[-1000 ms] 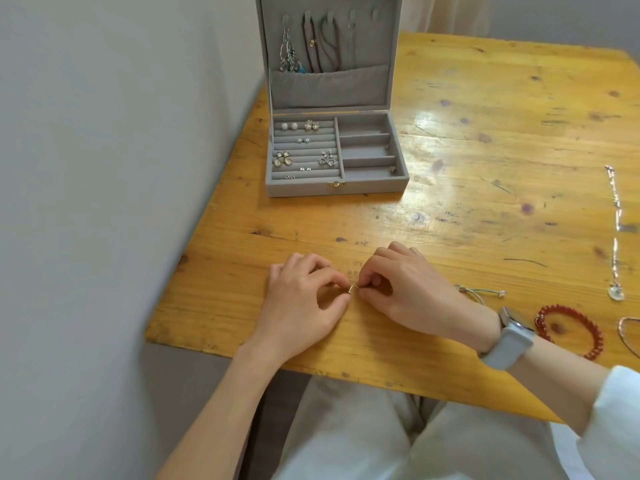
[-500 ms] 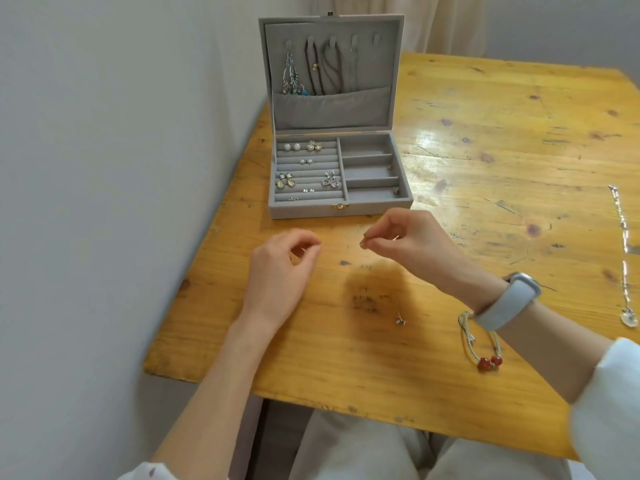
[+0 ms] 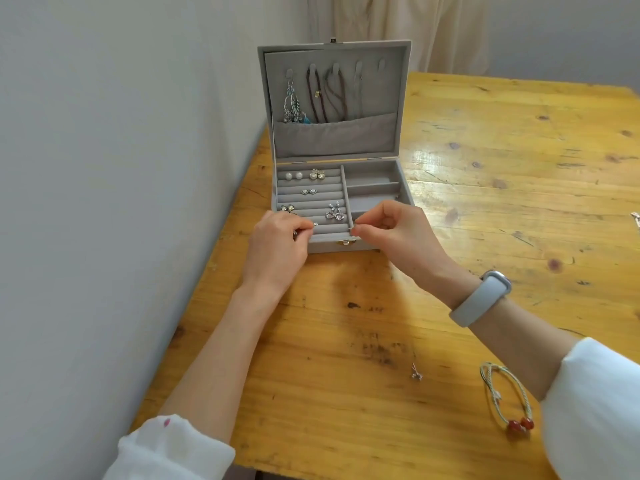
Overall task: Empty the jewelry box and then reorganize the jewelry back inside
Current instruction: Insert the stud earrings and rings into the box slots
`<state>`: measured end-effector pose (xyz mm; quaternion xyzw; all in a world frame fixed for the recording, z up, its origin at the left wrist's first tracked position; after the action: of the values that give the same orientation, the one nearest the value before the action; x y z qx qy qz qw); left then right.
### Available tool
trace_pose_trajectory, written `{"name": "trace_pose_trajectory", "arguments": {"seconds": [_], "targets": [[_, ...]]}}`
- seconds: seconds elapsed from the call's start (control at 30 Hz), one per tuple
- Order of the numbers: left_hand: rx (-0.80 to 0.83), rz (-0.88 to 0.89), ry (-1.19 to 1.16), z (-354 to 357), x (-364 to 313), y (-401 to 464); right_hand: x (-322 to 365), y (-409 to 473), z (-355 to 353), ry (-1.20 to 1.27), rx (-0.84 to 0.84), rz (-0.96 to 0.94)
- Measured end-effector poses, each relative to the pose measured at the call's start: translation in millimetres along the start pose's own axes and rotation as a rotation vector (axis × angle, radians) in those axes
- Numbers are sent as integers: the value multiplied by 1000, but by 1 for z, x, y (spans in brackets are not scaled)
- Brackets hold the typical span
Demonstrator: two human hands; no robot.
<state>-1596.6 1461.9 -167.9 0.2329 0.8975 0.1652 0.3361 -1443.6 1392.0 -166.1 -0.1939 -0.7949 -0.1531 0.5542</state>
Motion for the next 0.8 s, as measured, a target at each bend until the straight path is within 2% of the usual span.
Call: {"name": "trace_pose_trajectory", "arguments": {"seconds": [0.17,0.3,0.43,0.53,0.63,0.8], "targets": [[78,18,32,3,1,3,0,4,1,16,-15,-11],[36,101,29,4,4,-3,-2,5,2,22,-27,-17],[-13,178,130,6,4,-14,-2,6,2,19,-24,-16],[-7,161,148,7,7,-19,-4,6,2,10,-30,-14],[-7,122,67,5,12,-22,-5,8,3,-1,-31,-25],[-68,78,-7,0,15,-25,-1,13,10,-102,-21,-121]]}}
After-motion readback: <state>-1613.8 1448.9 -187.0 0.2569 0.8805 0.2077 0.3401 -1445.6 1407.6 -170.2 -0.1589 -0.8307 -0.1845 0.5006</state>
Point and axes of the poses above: each hand's wrist, its own y-axis towards the middle knuckle, its own z-axis out of the palm, x = y × z, the point moved 5 cm from there along y, towards the middle knuckle, and after that the axes turned 7 degrees about -x, right-handed, at the moved point
